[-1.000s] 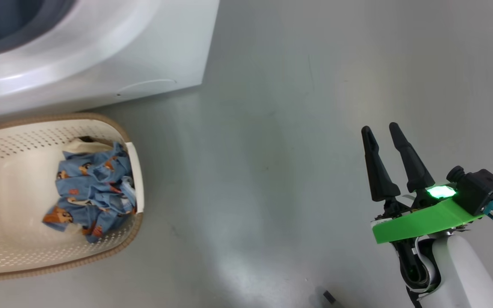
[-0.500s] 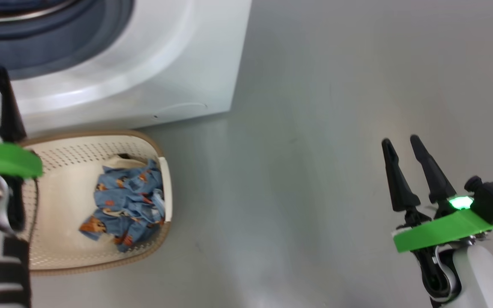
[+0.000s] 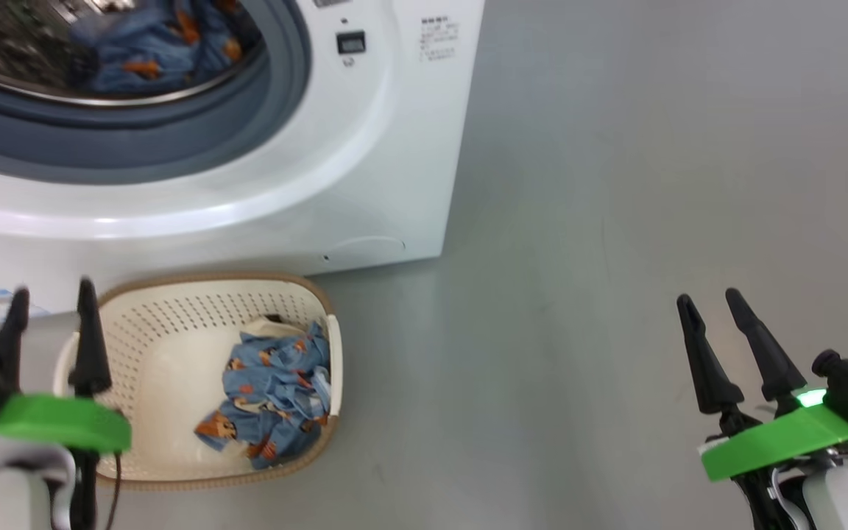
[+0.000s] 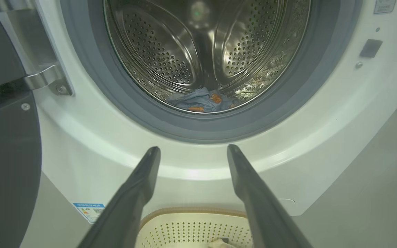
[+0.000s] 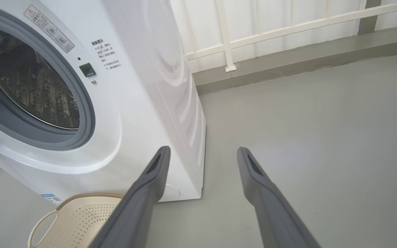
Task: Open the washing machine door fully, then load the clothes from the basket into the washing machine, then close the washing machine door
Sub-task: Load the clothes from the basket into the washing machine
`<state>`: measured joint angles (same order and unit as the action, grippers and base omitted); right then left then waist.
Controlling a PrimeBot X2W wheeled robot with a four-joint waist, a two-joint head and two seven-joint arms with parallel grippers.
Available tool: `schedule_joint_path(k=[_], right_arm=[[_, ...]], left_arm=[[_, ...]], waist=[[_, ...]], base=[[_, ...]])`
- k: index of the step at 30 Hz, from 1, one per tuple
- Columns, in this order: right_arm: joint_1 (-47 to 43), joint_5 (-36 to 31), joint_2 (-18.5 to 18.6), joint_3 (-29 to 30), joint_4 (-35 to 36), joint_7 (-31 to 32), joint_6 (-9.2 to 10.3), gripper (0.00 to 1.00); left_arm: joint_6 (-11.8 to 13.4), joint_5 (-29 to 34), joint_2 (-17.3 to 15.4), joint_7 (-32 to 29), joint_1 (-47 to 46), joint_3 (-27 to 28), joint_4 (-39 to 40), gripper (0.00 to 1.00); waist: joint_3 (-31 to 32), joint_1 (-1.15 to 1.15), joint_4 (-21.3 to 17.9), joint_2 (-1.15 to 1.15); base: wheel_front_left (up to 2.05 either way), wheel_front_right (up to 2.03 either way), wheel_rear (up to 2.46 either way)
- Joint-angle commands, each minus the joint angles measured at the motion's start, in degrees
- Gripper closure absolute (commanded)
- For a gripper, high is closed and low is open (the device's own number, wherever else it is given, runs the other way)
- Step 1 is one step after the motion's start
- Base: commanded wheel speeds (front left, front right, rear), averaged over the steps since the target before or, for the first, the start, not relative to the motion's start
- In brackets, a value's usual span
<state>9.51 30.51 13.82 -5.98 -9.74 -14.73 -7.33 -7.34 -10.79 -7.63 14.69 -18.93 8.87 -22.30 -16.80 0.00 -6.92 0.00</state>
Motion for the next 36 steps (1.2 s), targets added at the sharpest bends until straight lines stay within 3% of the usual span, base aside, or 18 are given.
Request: schedule_joint_path(k=[1, 19, 36], right_arm=[[-1.13, -0.19, 1.05, -0.84, 1.08, -0.27, -0.16, 0.0], [-8.39, 0.33, 2.12, 1.22, 1.07, -0.27, -0.16, 0.0], [-7.96, 0.21, 1.37, 0.77, 1.55, -0.27, -0.16, 0.0]], left_arm=[[-0.14, 0.5, -1.39, 0.3, 0.85, 1.97, 1.84, 0.0], [-0.14, -0.28, 2.55, 0.3, 17.23, 3.67, 12.32, 0.0], [-0.14, -0.67, 3.71, 0.3, 18.88, 3.59, 14.32, 0.0]], waist=[[2.08, 0.0, 1.17, 0.0], [8.12, 0.0, 2.69, 0.0], [7.79, 0.0, 1.89, 0.0]], base=[[0.0, 0.0, 0.0], [0.0, 0.0, 0.0], [0.0, 0.0, 0.0]])
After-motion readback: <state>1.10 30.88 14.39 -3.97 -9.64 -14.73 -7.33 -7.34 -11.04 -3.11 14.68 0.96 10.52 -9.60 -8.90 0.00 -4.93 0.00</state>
